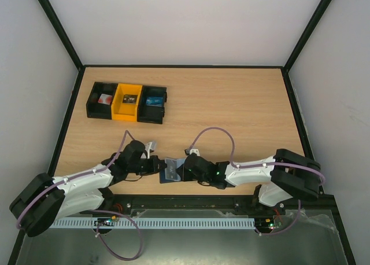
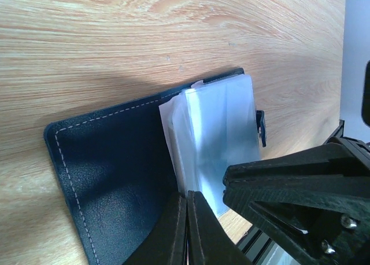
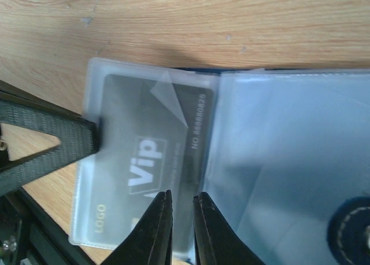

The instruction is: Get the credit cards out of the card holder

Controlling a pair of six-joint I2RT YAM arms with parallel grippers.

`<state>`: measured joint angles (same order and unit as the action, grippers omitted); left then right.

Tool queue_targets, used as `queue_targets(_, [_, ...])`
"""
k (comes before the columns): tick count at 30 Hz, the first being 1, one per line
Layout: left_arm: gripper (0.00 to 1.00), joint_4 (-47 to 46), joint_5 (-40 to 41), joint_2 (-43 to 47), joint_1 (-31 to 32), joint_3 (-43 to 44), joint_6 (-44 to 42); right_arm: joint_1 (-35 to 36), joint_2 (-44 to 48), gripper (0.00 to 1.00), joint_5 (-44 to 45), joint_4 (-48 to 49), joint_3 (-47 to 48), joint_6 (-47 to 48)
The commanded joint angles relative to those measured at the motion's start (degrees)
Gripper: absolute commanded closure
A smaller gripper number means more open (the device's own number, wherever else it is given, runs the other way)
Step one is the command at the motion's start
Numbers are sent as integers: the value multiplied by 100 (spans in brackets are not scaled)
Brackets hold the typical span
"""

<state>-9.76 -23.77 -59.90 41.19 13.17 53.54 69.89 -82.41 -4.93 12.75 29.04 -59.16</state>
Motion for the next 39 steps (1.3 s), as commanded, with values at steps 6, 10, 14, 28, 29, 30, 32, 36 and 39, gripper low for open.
queue_targets(6, [95,121,-193,-179,-23,249,-185,51,-284,88,102,135,-16,94])
queue_targets(10, [91,337,-1,-144,-23,308,-227,52,-309,88,84,146,29,119])
queue_targets(14, [90,392,63,-84,-23,315,-231,56,-325,87,114,164,15,116])
queue_targets(28, [82,10,-152,-145,-23,239,-68,51,-346,87,115,286,6,62])
queue_targets(29, [79,-5,-154,-145,-23,232,-56,51,-340,87,115,289,-1,54])
queue_targets(30, [77,-1,-154,-145,-17,230,-55,51,-332,87,122,289,-10,49])
queue_targets(32, [77,0,-154,-132,-14,229,-58,51,-313,87,131,281,-22,45])
queue_targets(36, [81,8,-163,-37,-1,230,0,51,-234,87,173,302,-51,32])
queue_targets(39, [82,32,-142,69,19,242,50,52,-156,87,226,307,-80,31])
